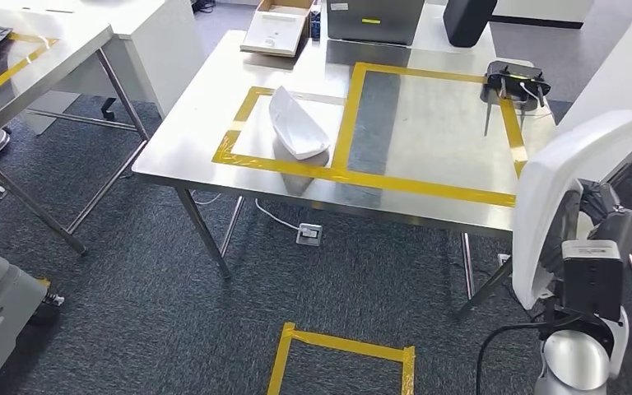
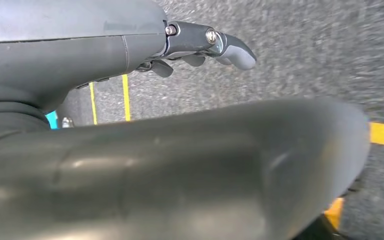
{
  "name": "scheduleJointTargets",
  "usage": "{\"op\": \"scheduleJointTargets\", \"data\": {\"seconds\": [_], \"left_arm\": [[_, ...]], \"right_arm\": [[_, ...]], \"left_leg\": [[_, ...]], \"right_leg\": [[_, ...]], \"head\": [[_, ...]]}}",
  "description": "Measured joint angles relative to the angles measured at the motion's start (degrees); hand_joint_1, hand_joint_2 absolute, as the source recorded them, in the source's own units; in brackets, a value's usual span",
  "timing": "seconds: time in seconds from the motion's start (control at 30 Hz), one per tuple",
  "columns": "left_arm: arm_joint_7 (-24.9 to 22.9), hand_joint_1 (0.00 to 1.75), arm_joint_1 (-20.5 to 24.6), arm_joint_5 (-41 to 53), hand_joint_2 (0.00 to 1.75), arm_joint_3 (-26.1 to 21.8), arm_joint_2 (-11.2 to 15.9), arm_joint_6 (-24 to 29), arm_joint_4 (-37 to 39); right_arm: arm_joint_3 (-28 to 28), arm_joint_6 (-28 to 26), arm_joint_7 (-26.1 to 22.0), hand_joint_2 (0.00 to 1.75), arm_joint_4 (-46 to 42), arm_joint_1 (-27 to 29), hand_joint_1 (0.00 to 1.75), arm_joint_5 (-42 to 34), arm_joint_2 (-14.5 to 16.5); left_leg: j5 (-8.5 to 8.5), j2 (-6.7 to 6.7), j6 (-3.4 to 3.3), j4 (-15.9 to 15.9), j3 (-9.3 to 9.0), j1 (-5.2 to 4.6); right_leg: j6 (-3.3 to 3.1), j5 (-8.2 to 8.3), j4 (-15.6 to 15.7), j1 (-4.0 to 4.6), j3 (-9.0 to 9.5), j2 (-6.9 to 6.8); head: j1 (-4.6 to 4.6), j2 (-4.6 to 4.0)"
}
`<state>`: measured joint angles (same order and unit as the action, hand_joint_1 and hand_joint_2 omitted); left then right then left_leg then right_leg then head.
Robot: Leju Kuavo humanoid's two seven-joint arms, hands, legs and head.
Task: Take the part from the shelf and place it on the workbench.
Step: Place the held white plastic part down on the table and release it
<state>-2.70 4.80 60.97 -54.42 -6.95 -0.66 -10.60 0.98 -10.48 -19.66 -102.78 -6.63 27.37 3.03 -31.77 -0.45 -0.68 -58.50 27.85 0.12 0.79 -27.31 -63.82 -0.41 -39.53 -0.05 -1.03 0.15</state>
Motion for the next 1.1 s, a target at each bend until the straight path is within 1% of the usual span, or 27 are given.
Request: {"op": "scheduleJointTargets", "data": {"seconds": [0.03,0.07,0.1,0.13,0.17,0.23,0.27,0.3,0.33,0.37,0.4,0.43,0.5,0.53,0.57,0.6,0.67,0.73,0.8,0.83,0.87,0.9,0.93,1.0,1.03,1.07,1.1], "left_arm": [[-0.1,0.0,0.05,0.15,0.0,0.12,-0.02,0.0,0.02],[-0.17,0.0,0.18,0.33,0.0,0.24,-0.01,-0.01,0.01],[-0.28,0.0,0.33,0.53,0.0,0.38,0.0,-0.05,-0.02],[-0.42,0.0,0.56,0.8,0.0,0.51,0.01,-0.14,-0.05],[-0.52,0.0,0.87,1.07,0.0,0.64,-0.01,-0.25,-0.07],[-0.74,0.0,1.46,1.62,0.0,0.99,-0.11,-0.61,-0.07],[-0.82,0.0,1.62,1.93,0.0,1.18,-0.16,-0.78,-0.07],[-0.95,0.0,1.71,2.31,0.0,1.39,-0.19,-0.93,-0.07],[-1.07,0.0,1.75,2.73,0.0,1.63,-0.18,-1.04,-0.07],[-1.21,0.0,1.84,3.14,0.0,1.86,-0.16,-1.13,-0.07],[-1.37,0.0,1.98,3.49,0.0,2.09,-0.13,-1.23,-0.07],[-1.5,0.0,2.16,3.82,0.0,2.34,-0.09,-1.36,-0.07],[-1.84,0.0,2.62,4.33,0.0,2.83,-0.03,-1.6,-0.05],[-2.07,0.0,2.9,4.65,0.0,3.09,-0.02,-1.73,-0.04],[-2.29,0.0,3.22,4.99,0.0,3.35,-0.03,-1.84,-0.03],[-2.55,0.0,3.63,5.36,0.0,3.64,-0.05,-1.95,-0.02],[-3.06,0.0,4.48,6.04,0.0,4.28,-0.11,-2.08,0.0],[-3.67,0.0,5.39,6.55,0.0,4.79,-0.1,-2.16,0.0],[-4.23,0.0,6.06,6.93,0.0,5.22,-0.07,-2.28,0.0],[-4.37,0.0,6.23,7.09,0.0,5.42,-0.08,-2.42,0.01],[-4.4,0.0,6.32,7.21,0.0,5.58,-0.13,-2.59,0.02],[-4.36,0.0,6.34,7.31,0.0,5.75,-0.19,-2.74,0.03],[-4.24,0.0,6.33,7.38,0.0,5.89,-0.28,-2.89,0.05],[-3.66,0.0,6.28,7.52,0.0,6.18,-0.51,-3.02,0.12],[-3.27,0.0,6.3,7.65,0.0,6.3,-0.59,-3.07,0.15],[-2.91,0.0,6.32,7.76,0.0,6.4,-0.67,-3.08,0.19],[-2.67,0.0,6.38,7.84,0.0,6.48,-0.7,-3.04,0.21]], "right_arm": [[0.0,0.37,0.23,1.75,0.27,-0.06,1.75,0.08,-0.01],[-0.04,0.83,0.43,1.75,0.59,-0.3,1.75,0.14,-0.01],[-0.13,1.48,0.74,1.75,1.01,-0.85,1.75,0.21,-0.01],[-0.27,2.17,1.05,1.75,1.49,-1.62,1.75,0.29,-0.01],[-0.45,2.89,1.41,1.75,2.08,-2.63,1.75,0.35,-0.04],[-0.96,4.29,2.24,1.75,3.97,-5.01,1.75,0.59,-0.19],[-1.33,4.9,2.69,1.75,5.5,-6.5,1.75,0.7,-0.34],[-1.79,5.43,3.16,1.75,7.49,-8.3,1.75,0.81,-0.55],[-2.31,5.82,3.67,1.75,9.97,-10.37,1.75,0.92,-0.81],[-2.81,6.05,4.24,1.75,12.72,-12.72,1.75,1.13,-1.1],[-3.32,6.11,4.68,1.75,15.69,-15.22,1.75,1.43,-1.37],[-3.86,6.03,5.15,1.75,18.94,-17.94,1.75,1.87,-1.56],[-5.1,5.61,6.12,1.75,26.18,-23.92,1.75,2.99,-1.72],[-5.76,5.25,7.01,1.75,30.0,-26.99,1.75,3.88,-1.73],[-6.36,4.85,7.92,1.75,33.84,-30.15,1.75,4.88,-1.75],[-6.87,4.38,8.87,1.75,37.82,-33.46,1.75,6.02,-1.76],[-7.79,3.55,10.58,1.75,46.04,-40.24,1.75,8.38,-1.8],[-8.86,3.15,12.92,1.75,53.81,-46.2,1.75,10.91,-1.84],[-9.93,2.78,16.08,1.75,60.63,-50.4,1.75,13.4,-1.99],[-10.37,2.46,18.02,1.75,63.66,-52.0,1.75,14.62,-2.12],[-10.8,2.14,20.18,1.75,66.4,-53.37,1.75,15.81,-2.27],[-11.2,1.87,22.22,1.75,68.83,-54.57,1.75,16.86,-2.51],[-11.6,1.7,24.22,1.75,71.04,-55.63,1.75,17.83,-2.76],[-12.27,1.79,27.54,1.75,74.96,-57.25,1.75,19.26,-3.42],[-12.57,2.02,29.12,1.75,76.64,-57.8,1.75,19.84,-3.69],[-12.84,2.26,30.5,1.75,78.02,-58.15,1.75,20.33,-3.91],[-13.05,2.47,31.54,1.75,79.11,-58.37,1.75,20.71,-4.13]], "left_leg": [[-1.2,0.05,0.43,0.0,-1.19,-0.07],[-1.56,0.08,0.86,-0.1,-1.84,-0.16],[-1.66,0.15,1.27,-0.22,-2.03,-0.19],[-1.31,0.2,1.56,-1.14,-1.95,-0.17],[-0.66,0.2,1.86,-3.16,-1.01,-0.15],[-0.57,0.22,2.27,-9.95,3.55,-0.02],[-1.77,0.22,2.42,-13.39,6.36,0.0],[-3.83,0.21,2.49,-15.84,8.98,0.03],[-5.88,0.21,2.49,-16.81,10.98,0.04],[-7.03,0.2,2.42,-16.2,12.27,0.02],[-6.64,0.21,2.29,-14.27,12.92,0.01],[-3.94,0.25,2.04,-11.15,13.04,-0.03],[4.1,0.44,1.45,-4.41,13.1,-0.26],[7.24,0.53,1.16,-2.25,12.99,-0.39],[8.8,0.57,0.87,-1.15,12.86,-0.42],[9.15,0.54,0.54,-1.08,12.36,-0.38],[9.26,0.45,-0.26,-0.86,11.12,-0.19],[8.58,0.32,-0.85,-0.85,9.93,-0.13],[7.59,0.03,-1.08,-0.88,8.77,-0.13],[7.0,-0.18,-1.08,-0.89,8.07,-0.13],[6.36,-0.4,-1.03,-0.9,7.27,-0.13],[5.65,-0.61,-0.94,-0.91,6.41,-0.14],[4.92,-0.77,-0.82,-0.91,5.53,-0.16],[3.5,-1.05,-0.4,-0.98,4.25,-0.23],[2.86,-1.16,-0.07,-0.97,3.84,-0.24],[2.47,-1.22,0.29,-1.06,3.51,-0.22],[2.26,-1.24,0.64,-1.05,3.07,-0.22]], "right_leg": [[-0.44,3.43,3.7,0.15,0.61,-0.08],[-0.79,3.73,4.05,0.24,0.84,-0.04],[-1.2,3.38,4.06,0.17,1.36,0.14],[-1.61,3.22,4.22,0.05,1.88,0.29],[-2.01,2.96,4.39,-0.09,2.47,0.38],[-2.6,2.14,4.71,-0.2,3.8,0.44],[-2.77,1.59,4.82,-0.2,4.47,0.48],[-2.83,0.99,4.87,-0.19,5.2,0.62],[-2.86,0.36,4.89,-0.19,5.97,0.81],[-2.84,-0.33,4.89,-0.19,6.85,0.98],[-2.8,-1.04,4.89,-0.19,7.78,1.11],[-2.72,-1.77,4.9,-0.18,8.64,1.15],[-2.33,-3.19,4.72,-0.02,9.93,1.33],[-1.99,-3.87,4.78,0.08,10.27,1.45],[-1.62,-4.15,4.49,0.21,10.57,1.57],[-1.29,-4.23,4.12,0.3,10.74,1.64],[-0.76,-3.61,1.13,0.29,9.86,1.2],[-0.23,-3.99,-4.5,0.16,6.39,0.61],[0.21,-7.01,-9.86,0.07,1.9,0.42],[0.29,-8.84,-10.98,0.04,0.12,0.4],[0.22,-9.93,-10.6,0.05,-1.02,0.4],[0.07,-9.58,-8.7,0.07,-1.5,0.39],[-0.16,-7.34,-5.53,0.13,-1.44,0.38],[-0.78,0.81,1.64,0.44,-0.88,0.26],[-1.09,3.95,3.84,0.69,-0.57,0.28],[-1.43,5.68,4.98,0.88,-0.4,0.35],[-1.77,5.48,5.05,1.0,-0.09,0.44]], "head": [[-0.01,0.01],[-0.03,0.01],[-0.05,0.01],[-0.11,0.01],[-0.2,0.0],[-0.33,0.0],[-0.39,0.0],[-0.4,0.0],[-0.43,0.0],[-0.45,0.0],[-0.46,0.01],[-0.46,0.01],[-0.49,0.01],[-0.51,0.0],[-0.51,0.01],[-0.5,0.01],[-0.37,0.01],[-0.26,0.0],[-0.22,0.0],[-0.2,0.0],[-0.19,0.0],[-0.16,0.0],[-0.15,0.0],[-0.16,0.0],[-0.18,0.0],[-0.19,0.0],[-0.18,0.0]]}}
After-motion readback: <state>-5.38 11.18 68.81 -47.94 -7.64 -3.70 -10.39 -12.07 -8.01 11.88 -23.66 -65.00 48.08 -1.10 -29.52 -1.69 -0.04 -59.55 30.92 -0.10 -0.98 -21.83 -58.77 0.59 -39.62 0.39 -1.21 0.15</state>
